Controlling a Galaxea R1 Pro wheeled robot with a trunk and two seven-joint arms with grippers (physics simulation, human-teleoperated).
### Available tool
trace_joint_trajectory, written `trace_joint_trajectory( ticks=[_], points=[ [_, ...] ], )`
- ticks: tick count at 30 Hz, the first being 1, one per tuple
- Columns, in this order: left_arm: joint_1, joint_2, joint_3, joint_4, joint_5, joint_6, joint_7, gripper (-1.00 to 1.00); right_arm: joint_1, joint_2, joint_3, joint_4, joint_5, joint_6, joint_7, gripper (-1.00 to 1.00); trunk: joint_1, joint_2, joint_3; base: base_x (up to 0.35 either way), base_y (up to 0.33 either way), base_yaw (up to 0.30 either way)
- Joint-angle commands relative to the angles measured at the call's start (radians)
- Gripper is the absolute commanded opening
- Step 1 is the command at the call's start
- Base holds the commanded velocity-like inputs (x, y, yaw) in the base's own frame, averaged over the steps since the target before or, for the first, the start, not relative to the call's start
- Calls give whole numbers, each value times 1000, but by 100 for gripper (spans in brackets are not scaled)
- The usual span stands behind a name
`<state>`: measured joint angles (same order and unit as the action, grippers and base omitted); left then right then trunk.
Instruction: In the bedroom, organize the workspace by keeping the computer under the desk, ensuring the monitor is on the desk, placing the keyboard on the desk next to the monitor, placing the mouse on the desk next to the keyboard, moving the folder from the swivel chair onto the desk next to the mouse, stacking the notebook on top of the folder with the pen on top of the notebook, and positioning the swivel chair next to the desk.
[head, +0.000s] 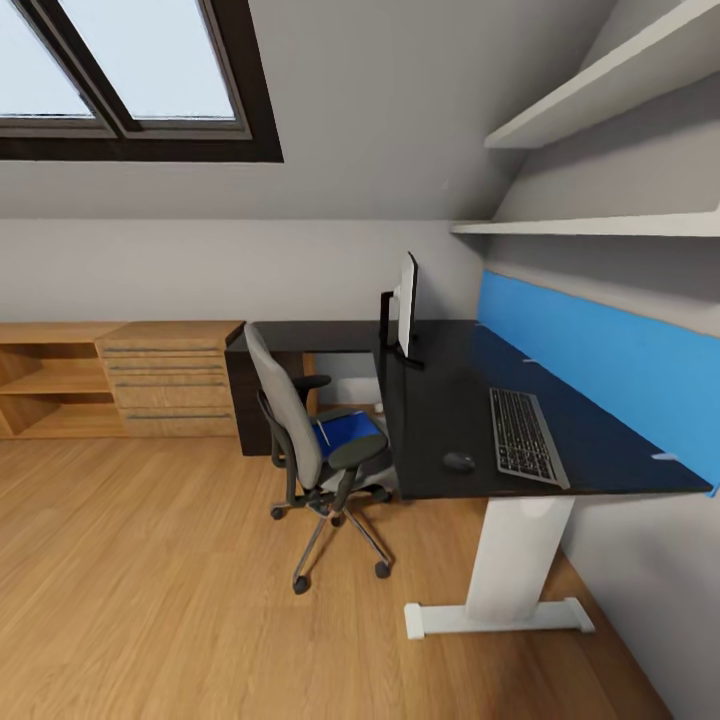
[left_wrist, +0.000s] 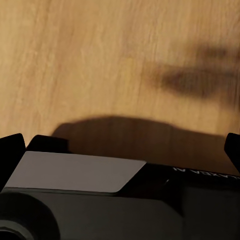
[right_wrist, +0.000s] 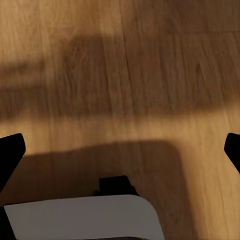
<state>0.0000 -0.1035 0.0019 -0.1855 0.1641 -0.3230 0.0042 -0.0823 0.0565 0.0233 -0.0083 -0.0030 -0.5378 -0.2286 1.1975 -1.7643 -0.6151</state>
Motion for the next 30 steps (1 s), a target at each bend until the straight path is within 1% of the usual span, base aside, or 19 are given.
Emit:
trace_joint_trajectory(
  ticks=[1,2,18,26,30],
  points=[
    [0,0,0,0,5,-2,0,100,-1,0,3,1,0,-2,-5,100,4,-8,-4,0,0,0],
    [0,0,0,0,6,-2,0,100,-1,0,3,1,0,-2,-4,100,8,-15,-7,0,0,0],
    [0,2,0,0,6,-4,0,100,-1,0,3,0,0,-2,-4,100,8,-15,-7,0,0,0],
    [0,2,0,6,7,-4,0,100,-1,0,3,1,0,-2,-4,100,38,-71,-32,0,0,0],
    [0,11,2,44,10,-6,0,100,-1,0,3,1,0,-2,-4,100,54,-99,-45,0,0,0]
  ],
)
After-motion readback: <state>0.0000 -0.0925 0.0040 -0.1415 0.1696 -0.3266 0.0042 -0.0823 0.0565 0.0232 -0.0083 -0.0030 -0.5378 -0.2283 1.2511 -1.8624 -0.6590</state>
